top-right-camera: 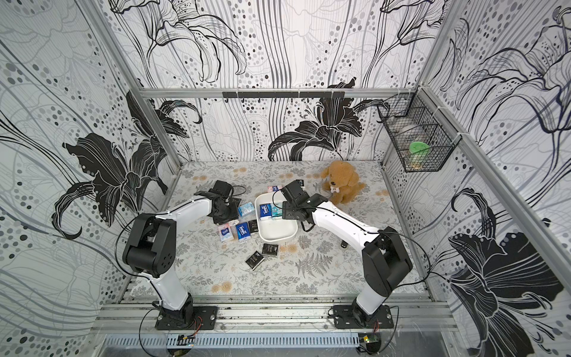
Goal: Put the pocket tissues into the storage box
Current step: Pick up the pocket tissues from the center of the board, then place the pocket tissues in the storage box.
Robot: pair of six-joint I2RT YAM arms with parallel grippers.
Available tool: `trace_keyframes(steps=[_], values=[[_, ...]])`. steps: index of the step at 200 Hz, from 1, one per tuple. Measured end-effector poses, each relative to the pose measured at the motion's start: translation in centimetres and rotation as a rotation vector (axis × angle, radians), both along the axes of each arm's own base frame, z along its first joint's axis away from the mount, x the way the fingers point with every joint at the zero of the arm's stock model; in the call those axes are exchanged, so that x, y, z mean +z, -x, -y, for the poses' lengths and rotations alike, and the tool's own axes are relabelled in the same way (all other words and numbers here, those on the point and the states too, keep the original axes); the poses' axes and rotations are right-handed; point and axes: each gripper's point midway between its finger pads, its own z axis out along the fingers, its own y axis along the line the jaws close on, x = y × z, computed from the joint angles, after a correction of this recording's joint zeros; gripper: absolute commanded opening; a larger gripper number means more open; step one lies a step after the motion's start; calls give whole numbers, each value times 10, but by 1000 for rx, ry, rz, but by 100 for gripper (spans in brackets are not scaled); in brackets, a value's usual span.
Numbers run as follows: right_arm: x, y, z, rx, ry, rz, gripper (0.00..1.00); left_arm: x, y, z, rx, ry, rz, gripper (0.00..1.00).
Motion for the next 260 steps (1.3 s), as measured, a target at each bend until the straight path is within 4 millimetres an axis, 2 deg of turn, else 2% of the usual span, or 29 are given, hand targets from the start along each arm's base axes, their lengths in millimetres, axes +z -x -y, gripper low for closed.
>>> trace_keyframes(steps=[25,54,72,91,123,143,162,222,260], values=[[1,0,1,-3,0,5,80,43,4,8,-7,28,94,46],[-5,2,3,-14,-1,0,80,96,14,32,-44,88,226,47],[-7,3,4,-22,-4,-4,80,112,23,50,-66,122,261,47],[-6,3,4,-27,-11,2,81,117,30,69,-95,140,272,47],[3,7,10,-42,-38,33,82,121,37,106,-164,142,286,47],[10,12,16,-55,-57,55,82,120,29,130,-202,137,294,47],[15,14,22,-70,-68,70,82,110,15,146,-214,119,287,47],[5,22,42,-117,-61,63,83,49,-12,158,-195,16,193,47],[5,22,47,-128,-60,63,83,33,-36,164,-154,-32,190,48]])
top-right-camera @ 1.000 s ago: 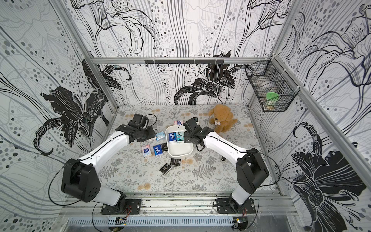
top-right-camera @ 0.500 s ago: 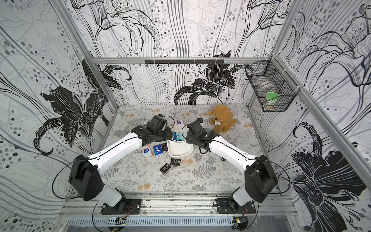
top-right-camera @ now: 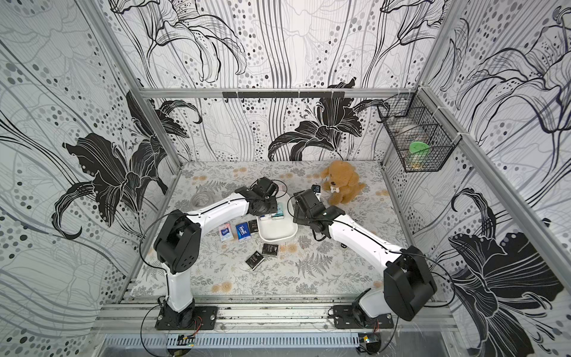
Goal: Put the pocket tissues into the storage box
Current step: Place the pocket tissues in the storage box.
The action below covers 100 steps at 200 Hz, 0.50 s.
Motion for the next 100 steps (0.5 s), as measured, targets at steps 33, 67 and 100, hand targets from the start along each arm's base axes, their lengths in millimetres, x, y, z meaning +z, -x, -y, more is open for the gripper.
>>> trace_keyframes(steps=[33,67,100], values=[[1,0,1,-2,-1,2,83,-5,-7,-4,35,-41,2,48],[1,0,1,-4,-4,3,83,-5,-8,-11,59,-70,8,48],[1,0,1,-4,-4,3,83,-6,-6,-17,76,-99,5,49]])
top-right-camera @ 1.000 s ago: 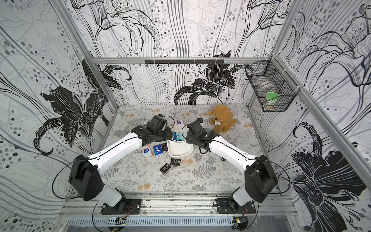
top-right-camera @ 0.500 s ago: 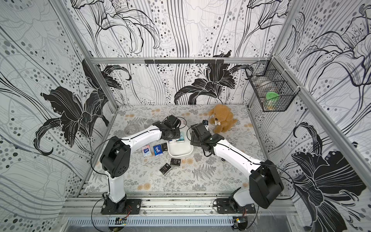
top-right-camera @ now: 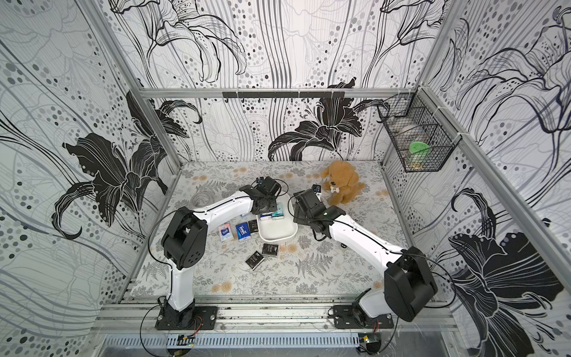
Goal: Put the pocket tissues into the storage box
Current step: Place the pocket tissues in the storage box.
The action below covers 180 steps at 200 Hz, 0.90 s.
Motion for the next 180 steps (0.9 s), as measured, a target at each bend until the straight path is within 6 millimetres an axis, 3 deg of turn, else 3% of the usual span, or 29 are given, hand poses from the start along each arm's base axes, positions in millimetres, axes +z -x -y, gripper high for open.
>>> trace_keyframes(steps=[59,127,157,180], values=[[0,0,1,-2,2,1,82,5,-5,-2,21,-23,7,64],[-2,-3,-2,1,13,-9,82,30,-11,0,26,-4,44,69],[-3,-7,-5,2,16,-14,82,56,-7,-12,43,43,79,71],[-5,-8,-6,5,17,-20,82,81,0,-43,92,91,112,72]])
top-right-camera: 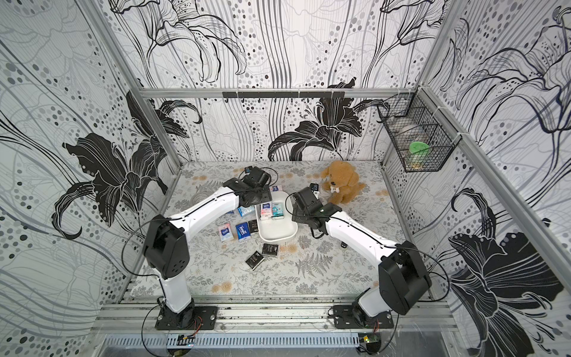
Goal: Put the pocket tissues into the storage box
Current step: Place the pocket tissues in the storage box, then pick up the pocket tissues from the center of the board.
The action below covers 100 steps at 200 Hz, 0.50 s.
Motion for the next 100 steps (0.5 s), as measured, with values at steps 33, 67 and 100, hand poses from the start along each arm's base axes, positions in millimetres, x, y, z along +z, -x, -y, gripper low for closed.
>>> trace_keyframes(steps=[33,67,100], values=[[-1,0,-1,2,-1,-4,82,13,5,-68,122,38,25,72],[-3,0,-1,2,2,-7,82,-9,6,-126,198,72,-8,72],[-3,0,-1,2,2,-7,82,-34,-8,-144,155,112,-49,72]])
